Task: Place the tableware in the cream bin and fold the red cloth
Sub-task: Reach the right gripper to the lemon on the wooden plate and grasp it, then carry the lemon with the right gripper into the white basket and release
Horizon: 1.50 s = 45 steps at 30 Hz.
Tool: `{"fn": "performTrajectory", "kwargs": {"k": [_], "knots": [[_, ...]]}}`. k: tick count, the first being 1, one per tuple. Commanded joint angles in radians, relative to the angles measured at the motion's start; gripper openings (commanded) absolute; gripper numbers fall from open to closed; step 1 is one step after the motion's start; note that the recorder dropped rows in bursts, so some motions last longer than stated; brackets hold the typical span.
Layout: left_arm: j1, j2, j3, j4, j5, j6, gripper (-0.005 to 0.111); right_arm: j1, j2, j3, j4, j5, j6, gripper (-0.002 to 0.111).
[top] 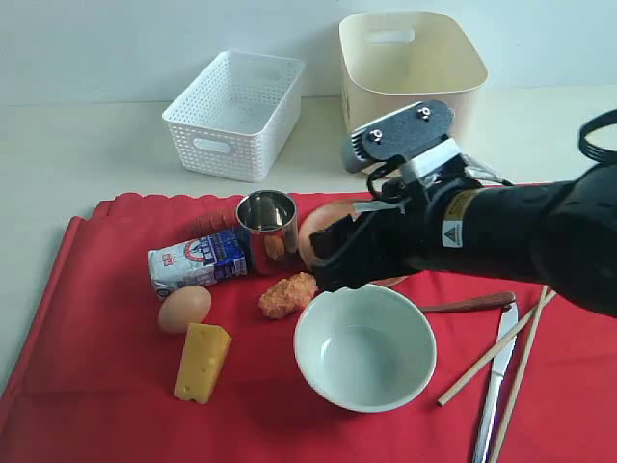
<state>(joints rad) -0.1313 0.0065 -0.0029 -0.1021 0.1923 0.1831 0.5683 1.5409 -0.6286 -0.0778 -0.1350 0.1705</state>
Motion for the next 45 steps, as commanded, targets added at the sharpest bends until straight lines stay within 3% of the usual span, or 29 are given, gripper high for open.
{"fn": "performTrajectory", "kwargs": {"k": [1, 9, 16, 25, 30, 35, 45], "knots": [[0.004, -0.006, 0.003, -0.001, -0.001, -0.003, 0.001, -0.004, 0.074, -0.094, -0.017, 0.057, -0.095, 0.073], [0.004, -0.006, 0.003, -0.001, -0.001, -0.003, 0.001, -0.059, 0.254, -0.223, -0.018, 0.130, -0.099, 0.073], [0.004, -0.006, 0.003, -0.001, -0.001, -0.003, 0.001, -0.115, 0.289, -0.228, -0.018, 0.119, -0.099, 0.075], [0.004, -0.006, 0.003, -0.001, -0.001, -0.003, 0.001, -0.115, 0.359, -0.228, -0.037, 0.115, -0.103, 0.073], [0.004, -0.006, 0.003, -0.001, -0.001, -0.003, 0.001, -0.115, 0.357, -0.228, -0.037, 0.110, -0.121, 0.032], [0.004, -0.006, 0.003, -0.001, -0.001, -0.003, 0.001, -0.115, 0.297, -0.228, -0.035, 0.112, -0.119, 0.000], [0.004, -0.006, 0.003, -0.001, -0.001, -0.003, 0.001, -0.115, 0.178, -0.273, -0.035, 0.007, -0.117, 0.000]]}}
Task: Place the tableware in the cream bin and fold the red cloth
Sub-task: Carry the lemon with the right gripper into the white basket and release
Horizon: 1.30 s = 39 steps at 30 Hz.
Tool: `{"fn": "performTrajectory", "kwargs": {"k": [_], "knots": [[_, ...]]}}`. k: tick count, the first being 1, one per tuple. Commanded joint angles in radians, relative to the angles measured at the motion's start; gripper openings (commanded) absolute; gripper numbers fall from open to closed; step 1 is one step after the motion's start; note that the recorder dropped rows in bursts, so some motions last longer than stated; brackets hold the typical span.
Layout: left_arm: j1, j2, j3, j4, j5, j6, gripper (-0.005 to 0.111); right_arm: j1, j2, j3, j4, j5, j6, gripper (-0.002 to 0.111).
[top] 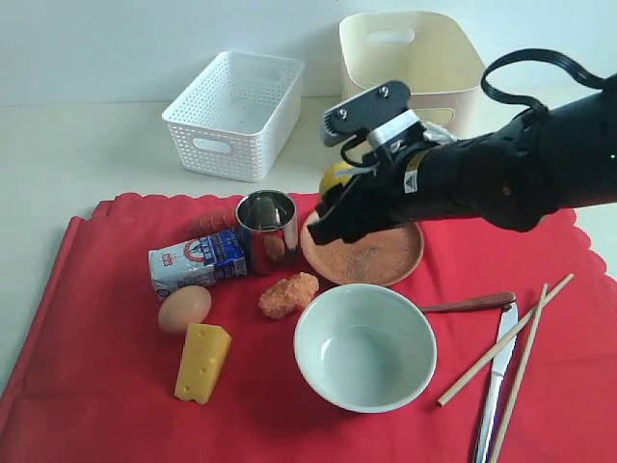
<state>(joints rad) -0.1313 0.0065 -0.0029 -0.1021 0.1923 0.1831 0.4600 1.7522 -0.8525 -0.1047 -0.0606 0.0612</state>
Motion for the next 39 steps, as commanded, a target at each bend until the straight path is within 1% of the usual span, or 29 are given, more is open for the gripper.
{"fn": "performTrajectory", "kwargs": {"k": [1, 5, 7, 12, 16, 23, 28, 32, 39], "knots": [[0.004, -0.006, 0.003, -0.001, -0.001, -0.003, 0.001, -0.006, -0.033, -0.079, -0.008, -0.065, -0.008, 0.000], [0.004, -0.006, 0.003, -0.001, -0.001, -0.003, 0.001, -0.006, 0.001, -0.208, -0.006, -0.062, -0.001, 0.000], [0.004, -0.006, 0.003, -0.001, -0.001, -0.003, 0.001, -0.006, 0.028, -0.272, -0.006, -0.062, 0.036, 0.000], [0.004, -0.006, 0.003, -0.001, -0.001, -0.003, 0.001, -0.006, 0.129, -0.439, -0.004, -0.060, 0.102, 0.000], [0.004, -0.006, 0.003, -0.001, -0.001, -0.003, 0.001, -0.006, 0.217, -0.551, -0.004, -0.064, 0.104, 0.000], [0.004, -0.006, 0.003, -0.001, -0.001, -0.003, 0.001, -0.006, 0.352, -0.692, -0.004, -0.062, 0.106, 0.000], [0.004, -0.006, 0.003, -0.001, -0.001, -0.003, 0.001, 0.003, 0.430, -0.749, -0.004, -0.058, 0.106, 0.000], [0.004, -0.006, 0.003, -0.001, -0.001, -0.003, 0.001, 0.022, 0.482, -0.791, -0.004, -0.054, 0.106, 0.009], [0.004, -0.006, 0.003, -0.001, -0.001, -0.003, 0.001, 0.032, 0.566, -0.858, -0.006, -0.038, 0.096, 0.035]]}}
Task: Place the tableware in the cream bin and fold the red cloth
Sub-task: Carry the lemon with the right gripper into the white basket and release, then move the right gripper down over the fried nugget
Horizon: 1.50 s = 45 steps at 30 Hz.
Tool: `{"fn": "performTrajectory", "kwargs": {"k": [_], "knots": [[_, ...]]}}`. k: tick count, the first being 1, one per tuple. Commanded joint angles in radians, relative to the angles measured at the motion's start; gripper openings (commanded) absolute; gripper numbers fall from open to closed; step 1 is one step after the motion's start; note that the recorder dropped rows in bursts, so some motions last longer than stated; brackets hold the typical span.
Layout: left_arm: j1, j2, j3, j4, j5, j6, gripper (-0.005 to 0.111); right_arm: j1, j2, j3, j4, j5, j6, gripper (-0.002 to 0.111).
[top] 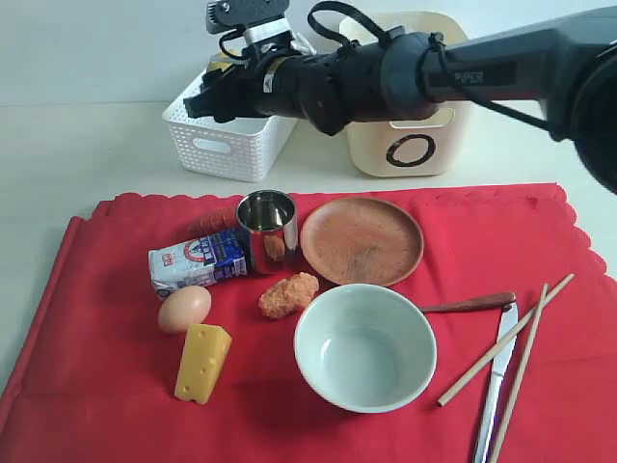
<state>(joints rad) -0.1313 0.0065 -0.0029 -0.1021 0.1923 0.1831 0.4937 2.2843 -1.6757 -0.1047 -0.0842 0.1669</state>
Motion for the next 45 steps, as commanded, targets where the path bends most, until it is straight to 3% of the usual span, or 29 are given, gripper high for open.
{"fn": "performTrajectory", "kwargs": {"k": [1, 18, 26, 39, 45], "knots": [[0.004, -0.006, 0.003, -0.001, -0.001, -0.003, 0.001, -0.004, 0.041, -0.040, -0.006, -0.015, -0.010, 0.039], [0.004, -0.006, 0.003, -0.001, -0.001, -0.003, 0.001, -0.027, 0.108, -0.089, -0.006, 0.025, -0.044, 0.074], [0.004, -0.006, 0.003, -0.001, -0.001, -0.003, 0.001, -0.039, 0.075, -0.089, -0.003, 0.106, -0.044, 0.075], [0.004, -0.006, 0.003, -0.001, -0.001, -0.003, 0.001, -0.039, -0.166, -0.089, -0.007, 0.443, -0.072, 0.075], [0.004, -0.006, 0.003, -0.001, -0.001, -0.003, 0.001, -0.039, -0.266, -0.089, -0.007, 0.617, -0.167, 0.068]]}}
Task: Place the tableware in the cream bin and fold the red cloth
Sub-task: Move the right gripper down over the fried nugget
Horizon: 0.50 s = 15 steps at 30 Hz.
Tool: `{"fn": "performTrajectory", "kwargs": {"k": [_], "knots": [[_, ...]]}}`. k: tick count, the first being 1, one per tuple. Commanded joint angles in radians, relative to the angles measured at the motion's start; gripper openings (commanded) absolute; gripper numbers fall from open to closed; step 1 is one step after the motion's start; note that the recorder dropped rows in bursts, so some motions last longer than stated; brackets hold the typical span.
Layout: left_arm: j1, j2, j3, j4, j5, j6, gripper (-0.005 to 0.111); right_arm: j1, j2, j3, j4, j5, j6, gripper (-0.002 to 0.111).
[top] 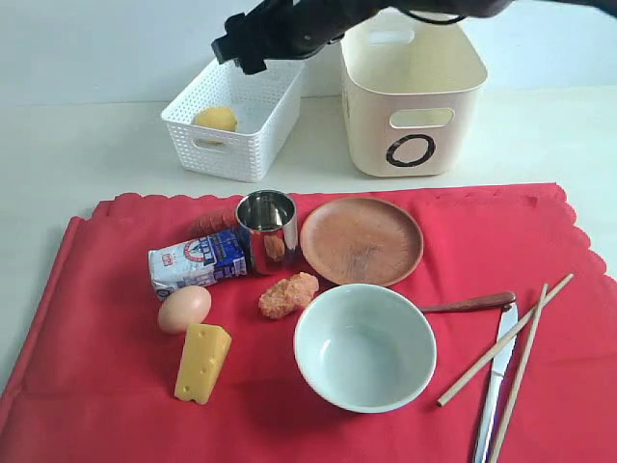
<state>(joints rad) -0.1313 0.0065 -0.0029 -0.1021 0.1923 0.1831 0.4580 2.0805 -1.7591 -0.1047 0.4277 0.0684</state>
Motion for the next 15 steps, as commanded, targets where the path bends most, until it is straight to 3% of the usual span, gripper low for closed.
{"fn": "performTrajectory", "kwargs": {"k": [1, 6, 15], "knots": [[0.004, -0.006, 0.003, -0.001, -0.001, -0.003, 0.001, -0.004, -0.077, -0.003, -0.002, 0.134, -0.099, 0.067], [0.004, -0.006, 0.003, -0.001, -0.001, -0.003, 0.001, -0.004, -0.133, -0.003, 0.019, 0.272, -0.181, 0.063], [0.004, -0.006, 0.003, -0.001, -0.001, -0.003, 0.001, -0.004, -0.177, -0.003, 0.364, 0.504, -0.568, 0.062]]}}
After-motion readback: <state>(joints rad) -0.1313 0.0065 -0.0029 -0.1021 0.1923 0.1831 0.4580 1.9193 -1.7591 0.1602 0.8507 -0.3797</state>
